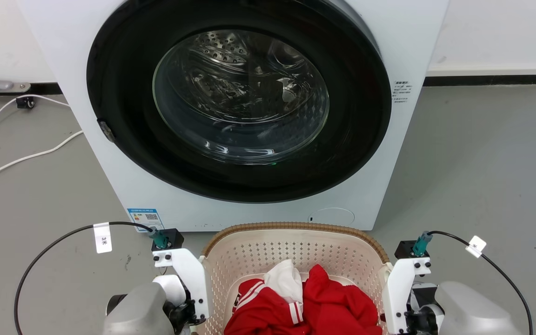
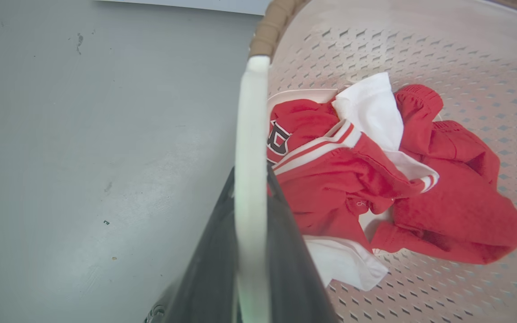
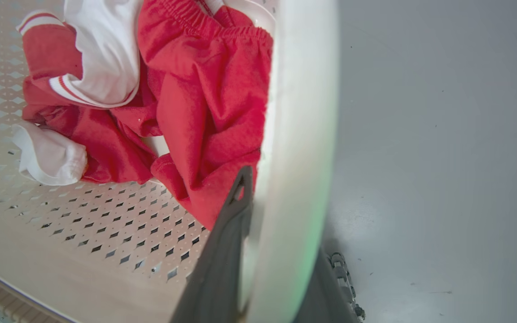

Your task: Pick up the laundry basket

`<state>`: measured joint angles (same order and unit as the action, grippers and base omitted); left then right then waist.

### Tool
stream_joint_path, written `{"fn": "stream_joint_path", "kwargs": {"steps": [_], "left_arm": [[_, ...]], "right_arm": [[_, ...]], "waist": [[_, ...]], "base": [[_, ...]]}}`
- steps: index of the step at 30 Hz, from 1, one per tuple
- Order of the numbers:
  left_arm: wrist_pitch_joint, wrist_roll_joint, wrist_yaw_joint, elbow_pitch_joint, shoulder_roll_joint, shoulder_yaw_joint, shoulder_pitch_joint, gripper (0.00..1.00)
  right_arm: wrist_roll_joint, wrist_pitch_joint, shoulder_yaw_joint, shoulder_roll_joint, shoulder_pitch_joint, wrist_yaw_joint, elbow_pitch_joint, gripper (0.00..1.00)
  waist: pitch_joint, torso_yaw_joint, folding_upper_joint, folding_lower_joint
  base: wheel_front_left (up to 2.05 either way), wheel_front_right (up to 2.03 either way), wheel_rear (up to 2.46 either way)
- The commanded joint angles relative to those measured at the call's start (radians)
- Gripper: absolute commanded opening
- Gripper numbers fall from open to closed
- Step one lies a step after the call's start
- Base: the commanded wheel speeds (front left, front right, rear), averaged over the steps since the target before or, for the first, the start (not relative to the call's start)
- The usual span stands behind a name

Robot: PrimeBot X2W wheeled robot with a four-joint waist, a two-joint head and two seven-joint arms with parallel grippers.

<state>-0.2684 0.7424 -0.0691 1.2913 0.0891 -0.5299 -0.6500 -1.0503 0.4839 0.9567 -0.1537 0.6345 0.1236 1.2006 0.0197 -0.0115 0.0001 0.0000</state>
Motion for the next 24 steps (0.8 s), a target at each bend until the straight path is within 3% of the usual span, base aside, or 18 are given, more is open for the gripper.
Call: {"fn": "stream_joint_path", "kwargs": {"steps": [1,24], "left_arm": [[0.012,0.005,0.007,-0.004,0.008,0.002,0.003,0.0],[0.026,0.021,0.006,-0.004,0.008,-0.013,0.008,0.0]], "right_arm": [[-0.003,-0.002,0.007,-0.003,-0.007,0.013,0.001,0.0],[-0.043,-0.024,0.051,-0.011,0.003,0.013,0.0,0.0]], "waist": [[0.0,0.0,-0.0001,0.0],[-0.004,-0.002,-0.0001,0.0]], "base": [[0.0,0.0,0.0],[0.0,0.0,0.0]]}}
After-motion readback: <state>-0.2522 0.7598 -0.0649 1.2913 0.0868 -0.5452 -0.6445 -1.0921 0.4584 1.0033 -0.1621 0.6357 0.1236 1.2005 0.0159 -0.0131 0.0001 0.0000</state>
